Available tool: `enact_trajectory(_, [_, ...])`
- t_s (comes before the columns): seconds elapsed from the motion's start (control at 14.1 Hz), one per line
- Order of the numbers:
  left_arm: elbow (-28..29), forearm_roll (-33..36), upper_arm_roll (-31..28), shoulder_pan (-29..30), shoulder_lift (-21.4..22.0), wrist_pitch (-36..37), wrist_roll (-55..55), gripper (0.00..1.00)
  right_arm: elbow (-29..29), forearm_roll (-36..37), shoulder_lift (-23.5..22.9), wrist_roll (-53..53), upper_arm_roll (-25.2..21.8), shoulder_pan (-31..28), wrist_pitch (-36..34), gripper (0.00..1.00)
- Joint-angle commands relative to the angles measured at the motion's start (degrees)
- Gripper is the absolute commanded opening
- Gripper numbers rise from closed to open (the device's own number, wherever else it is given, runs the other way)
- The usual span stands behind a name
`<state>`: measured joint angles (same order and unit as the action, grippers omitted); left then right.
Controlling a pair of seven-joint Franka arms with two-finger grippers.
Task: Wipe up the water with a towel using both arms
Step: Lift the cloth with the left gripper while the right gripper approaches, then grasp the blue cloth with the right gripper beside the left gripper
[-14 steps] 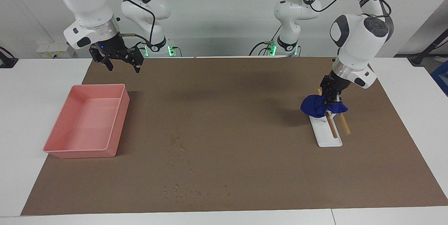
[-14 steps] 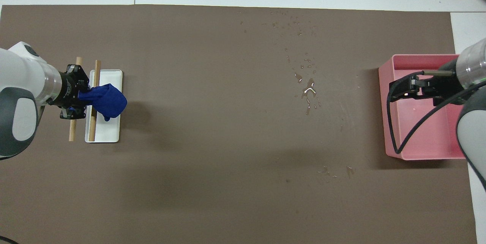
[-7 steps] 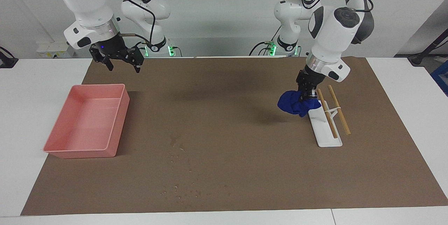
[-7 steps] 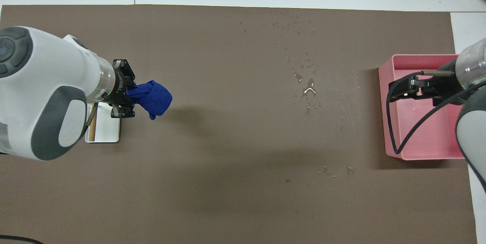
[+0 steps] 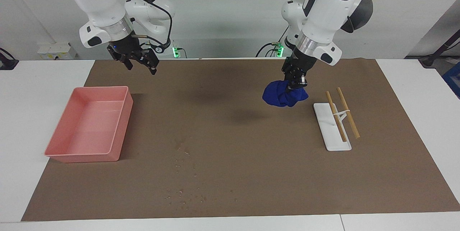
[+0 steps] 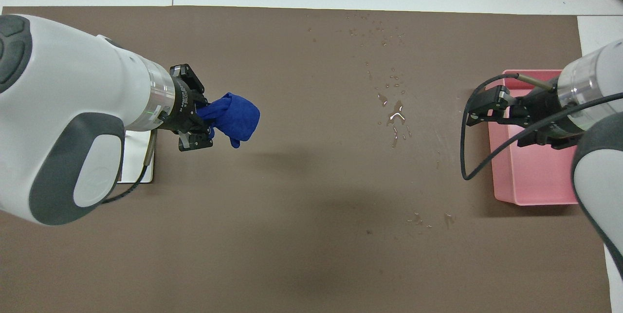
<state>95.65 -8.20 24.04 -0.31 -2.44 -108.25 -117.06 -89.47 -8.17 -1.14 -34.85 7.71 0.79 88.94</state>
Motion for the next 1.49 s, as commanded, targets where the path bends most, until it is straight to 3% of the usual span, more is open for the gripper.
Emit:
enact_trajectory(0.0, [-2.2, -0.6, 4.2, 0.7, -0.6, 0.4, -6.5, 0.00, -0.5, -6.7, -0.8, -15.2, 0.2, 2.1, 4.2, 0.96])
enact_trajectory(0.21, [-2.2, -0.1, 8.3, 0.6, -0.6, -0.6, -11.3, 0.00, -0.3, -12.9, -2.5, -32.1, 0.2, 5.8, 11.1, 0.96])
enact_trajectory(0.5, [-2.0, 0.0, 11.1, 0.5, -0.5, -1.9, -14.3, 0.00, 0.1, -16.9, -4.7, -44.0, 0.1, 10.5, 18.7, 0.96])
enact_trajectory(1.14, [-3.0, 1.4, 13.1, 0.5, -0.5, -4.5, -21.6, 0.00, -0.4, -17.1, -7.9, -56.3, 0.2, 17.1, 21.2, 0.94])
enact_trajectory(1.21, [-3.0, 1.6, 13.8, 0.5, -0.5, -4.5, -22.3, 0.00, -0.5, -17.1, -7.9, -56.4, 0.1, 17.7, 21.5, 0.84])
enact_trajectory(1.42, [-3.0, 2.4, 14.4, 0.6, -0.5, -6.4, -23.7, 0.00, -0.5, -17.1, -7.9, -57.0, 0.2, 18.0, 22.1, 0.77])
